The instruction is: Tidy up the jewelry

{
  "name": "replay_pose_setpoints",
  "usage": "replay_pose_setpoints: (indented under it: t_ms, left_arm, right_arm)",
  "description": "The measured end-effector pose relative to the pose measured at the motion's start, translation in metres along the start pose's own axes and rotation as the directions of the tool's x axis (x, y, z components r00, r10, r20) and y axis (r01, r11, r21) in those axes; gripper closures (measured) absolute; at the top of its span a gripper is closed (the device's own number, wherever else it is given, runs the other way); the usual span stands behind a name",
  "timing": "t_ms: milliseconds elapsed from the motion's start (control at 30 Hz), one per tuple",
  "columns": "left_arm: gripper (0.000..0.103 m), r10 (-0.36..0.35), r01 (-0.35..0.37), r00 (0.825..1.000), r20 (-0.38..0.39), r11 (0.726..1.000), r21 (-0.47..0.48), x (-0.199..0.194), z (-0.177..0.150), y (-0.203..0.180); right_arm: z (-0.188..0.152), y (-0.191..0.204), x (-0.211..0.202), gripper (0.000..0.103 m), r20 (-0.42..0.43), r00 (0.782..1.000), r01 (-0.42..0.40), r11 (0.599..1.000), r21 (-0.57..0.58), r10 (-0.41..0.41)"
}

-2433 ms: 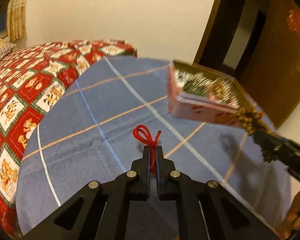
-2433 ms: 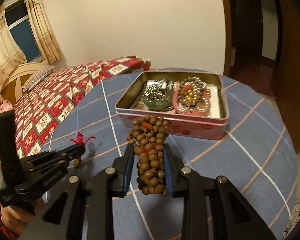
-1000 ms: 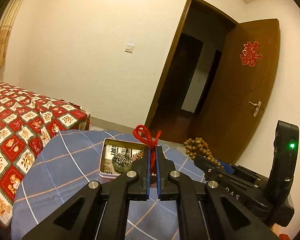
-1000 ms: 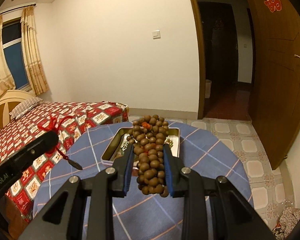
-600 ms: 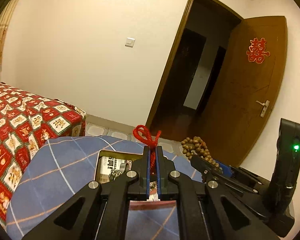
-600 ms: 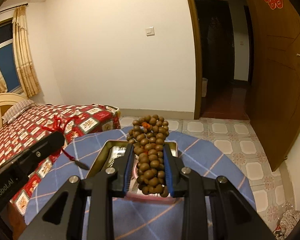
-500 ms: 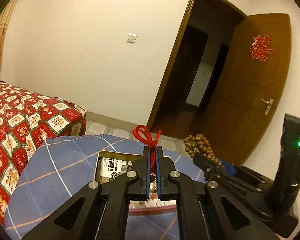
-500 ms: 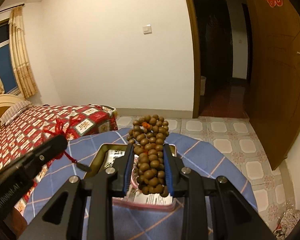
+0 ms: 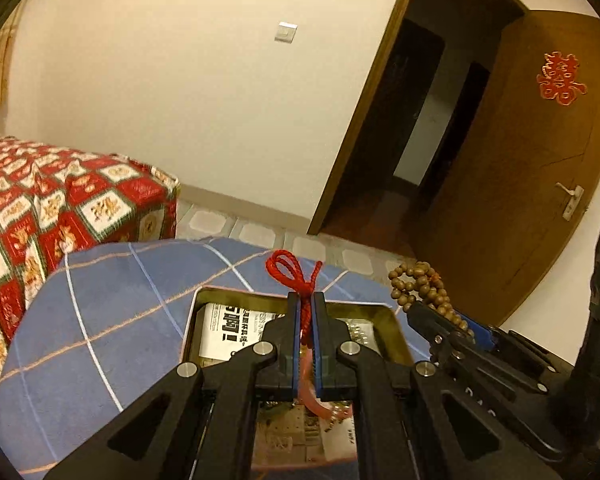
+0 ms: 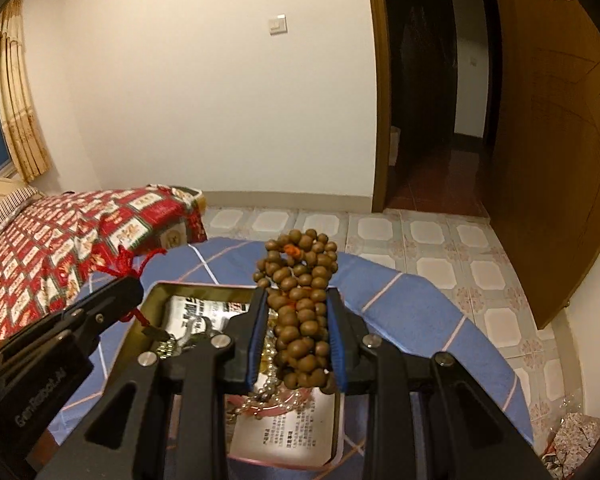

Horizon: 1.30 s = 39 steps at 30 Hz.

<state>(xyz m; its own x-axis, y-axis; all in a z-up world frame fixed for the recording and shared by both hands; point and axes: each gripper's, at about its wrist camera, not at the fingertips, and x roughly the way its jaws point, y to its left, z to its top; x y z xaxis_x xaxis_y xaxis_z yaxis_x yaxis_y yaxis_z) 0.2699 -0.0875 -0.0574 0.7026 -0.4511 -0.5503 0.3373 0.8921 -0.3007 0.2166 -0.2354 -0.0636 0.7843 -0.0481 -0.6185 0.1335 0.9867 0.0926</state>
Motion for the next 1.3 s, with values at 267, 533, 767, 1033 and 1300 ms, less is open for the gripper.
replay_pose_setpoints:
  t_ms: [267, 533, 767, 1033, 1300]
  left_arm:
    - [0.1, 0.053, -0.053, 0.995, -0.085, 0.999, 0.011, 0.033, -0.012, 0.005]
    - [0.1, 0.158, -0.156, 0.974, -0.164, 0.987, 0.026, 0.062, -0.031, 0.018]
    - [0.098, 0.232, -0.22, 0.957, -0.176, 0.972, 0.087, 0.068, -0.034, 0.014]
    - [0.057, 0.286, -0.284, 0.936, -0.208, 0.958, 0.04, 0.051, -0.025, 0.018]
    - [0.037, 0.307, -0.305, 0.94, -0.146, 0.952, 0.041, 0.023, -0.024, 0.011]
  right_arm:
    - [-0.006, 0.001, 0.027, 0.072, -0.065, 0.998, 0.013, 1.0, -0.024, -0.014]
    - [-0.019, -0.001, 0.054, 0.072, -0.133, 0.991, 0.026, 0.999, -0.037, -0.031]
    - [-0.018, -0.003, 0.058, 0.072, -0.152, 0.988, 0.001, 1.0, -0.024, -0.004]
    - [-0.019, -0.006, 0.03, 0.043, -0.117, 0.986, -0.114, 0.993, 0.039, 0.118]
    - [-0.02, -0.006, -0.003, 0.042, -0.064, 0.989, -0.132, 0.989, 0.07, 0.137]
